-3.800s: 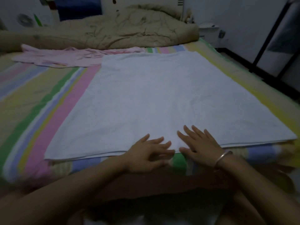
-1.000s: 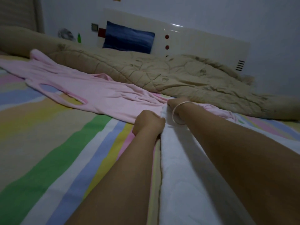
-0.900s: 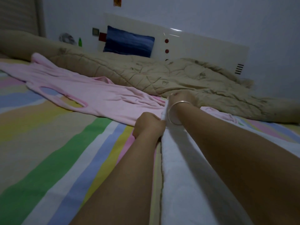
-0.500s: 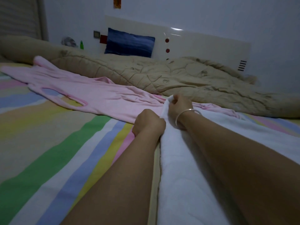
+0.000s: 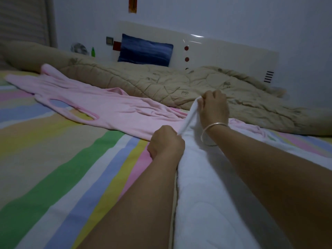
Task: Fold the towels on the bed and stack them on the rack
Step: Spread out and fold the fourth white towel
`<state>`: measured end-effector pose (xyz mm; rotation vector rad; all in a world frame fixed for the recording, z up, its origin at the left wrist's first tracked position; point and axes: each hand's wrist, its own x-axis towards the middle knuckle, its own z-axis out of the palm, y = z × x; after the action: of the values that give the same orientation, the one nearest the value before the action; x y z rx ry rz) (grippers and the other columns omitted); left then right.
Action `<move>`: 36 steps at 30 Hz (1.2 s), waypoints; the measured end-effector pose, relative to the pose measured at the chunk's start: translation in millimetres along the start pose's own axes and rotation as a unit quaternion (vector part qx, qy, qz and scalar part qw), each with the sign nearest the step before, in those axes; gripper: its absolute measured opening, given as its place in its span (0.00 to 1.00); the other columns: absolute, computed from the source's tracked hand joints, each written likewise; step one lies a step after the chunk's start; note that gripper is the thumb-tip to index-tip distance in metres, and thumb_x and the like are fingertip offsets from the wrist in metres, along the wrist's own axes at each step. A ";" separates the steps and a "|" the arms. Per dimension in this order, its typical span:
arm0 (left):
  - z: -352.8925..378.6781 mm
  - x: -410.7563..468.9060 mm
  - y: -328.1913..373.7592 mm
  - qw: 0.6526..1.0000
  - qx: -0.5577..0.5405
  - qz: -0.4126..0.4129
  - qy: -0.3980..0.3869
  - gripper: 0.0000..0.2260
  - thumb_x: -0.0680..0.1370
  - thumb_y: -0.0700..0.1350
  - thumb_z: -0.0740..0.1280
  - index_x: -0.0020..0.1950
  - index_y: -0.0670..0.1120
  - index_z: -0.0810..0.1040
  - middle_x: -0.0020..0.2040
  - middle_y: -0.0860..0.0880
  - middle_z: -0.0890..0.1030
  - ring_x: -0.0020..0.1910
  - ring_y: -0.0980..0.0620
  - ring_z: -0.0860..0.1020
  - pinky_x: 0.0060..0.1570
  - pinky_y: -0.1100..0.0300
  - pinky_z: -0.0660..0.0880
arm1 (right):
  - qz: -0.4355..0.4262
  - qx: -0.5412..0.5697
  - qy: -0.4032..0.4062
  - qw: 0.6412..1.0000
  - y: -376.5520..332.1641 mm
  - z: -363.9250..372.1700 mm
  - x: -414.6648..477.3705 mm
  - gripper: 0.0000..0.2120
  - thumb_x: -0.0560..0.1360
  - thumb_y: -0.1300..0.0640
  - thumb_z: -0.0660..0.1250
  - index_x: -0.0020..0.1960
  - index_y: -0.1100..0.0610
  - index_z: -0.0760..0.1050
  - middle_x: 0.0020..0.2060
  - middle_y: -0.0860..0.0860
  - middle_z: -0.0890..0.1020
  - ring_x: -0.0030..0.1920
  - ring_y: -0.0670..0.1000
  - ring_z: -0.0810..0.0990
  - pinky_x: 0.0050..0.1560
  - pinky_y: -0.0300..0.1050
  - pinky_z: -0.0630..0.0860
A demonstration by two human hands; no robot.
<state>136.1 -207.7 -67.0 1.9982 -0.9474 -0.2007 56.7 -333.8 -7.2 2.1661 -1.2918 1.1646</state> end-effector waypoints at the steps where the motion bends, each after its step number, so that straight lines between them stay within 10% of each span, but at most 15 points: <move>1: -0.5 -1.9 1.8 1.000 0.011 0.011 0.008 0.11 0.77 0.50 0.66 0.57 0.49 0.79 0.58 0.48 0.80 0.59 0.45 0.76 0.51 0.55 0.72 | -0.022 0.005 0.029 0.999 1.3 -4.1 -1.2 0.13 0.81 0.54 0.57 0.57 0.60 0.74 0.55 0.59 0.75 0.56 0.59 0.72 0.52 0.51 0.69; 10: -6.8 -9.2 11.9 0.984 0.131 0.098 0.064 0.11 0.79 0.45 0.62 0.62 0.49 0.74 0.60 0.46 0.78 0.60 0.43 0.76 0.52 0.52 0.71 | -0.190 0.040 0.072 0.978 0.9 -76.1 -6.9 0.07 0.78 0.56 0.63 0.50 0.59 0.76 0.45 0.56 0.78 0.41 0.55 0.76 0.37 0.42 0.64; 14: -35.3 -24.1 30.4 0.968 -0.048 0.239 0.064 0.28 0.71 0.47 0.71 0.69 0.50 0.69 0.62 0.48 0.77 0.61 0.45 0.74 0.57 0.52 0.71 | -0.241 0.018 0.063 0.968 -7.6 -115.1 -50.2 0.06 0.69 0.60 0.72 0.44 0.58 0.77 0.42 0.55 0.77 0.32 0.55 0.75 0.26 0.40 0.61; 18: -74.9 -78.9 48.4 0.921 -0.091 0.378 -0.007 0.23 0.66 0.46 0.66 0.62 0.53 0.75 0.53 0.52 0.81 0.53 0.50 0.79 0.50 0.58 0.74 | -0.207 0.045 0.033 0.977 -11.9 -166.8 -97.4 0.04 0.71 0.57 0.66 0.45 0.54 0.77 0.40 0.51 0.77 0.29 0.54 0.76 0.23 0.41 0.59; 24: -106.9 -170.6 21.4 0.946 0.004 0.319 -0.058 0.15 0.65 0.59 0.56 0.50 0.64 0.69 0.34 0.56 0.80 0.34 0.51 0.78 0.32 0.57 0.70 | -0.212 0.093 -0.037 0.972 -13.7 -230.2 -172.0 0.04 0.73 0.51 0.65 0.43 0.51 0.74 0.38 0.47 0.74 0.32 0.48 0.75 0.20 0.41 0.65; 36: -208.6 -278.4 72.5 0.934 -0.082 0.348 0.020 0.06 0.69 0.46 0.68 0.43 0.55 0.84 0.38 0.64 0.82 0.36 0.64 0.79 0.36 0.66 0.75 | -0.102 0.037 -0.042 0.993 88.7 -325.1 -239.3 0.05 0.69 0.57 0.68 0.44 0.56 0.78 0.47 0.53 0.80 0.44 0.57 0.78 0.53 0.50 0.70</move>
<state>1.3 97.7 54.6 1.4049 -1.4924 0.1542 -228.4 -34.6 -13.7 2.3603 -1.0428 1.0661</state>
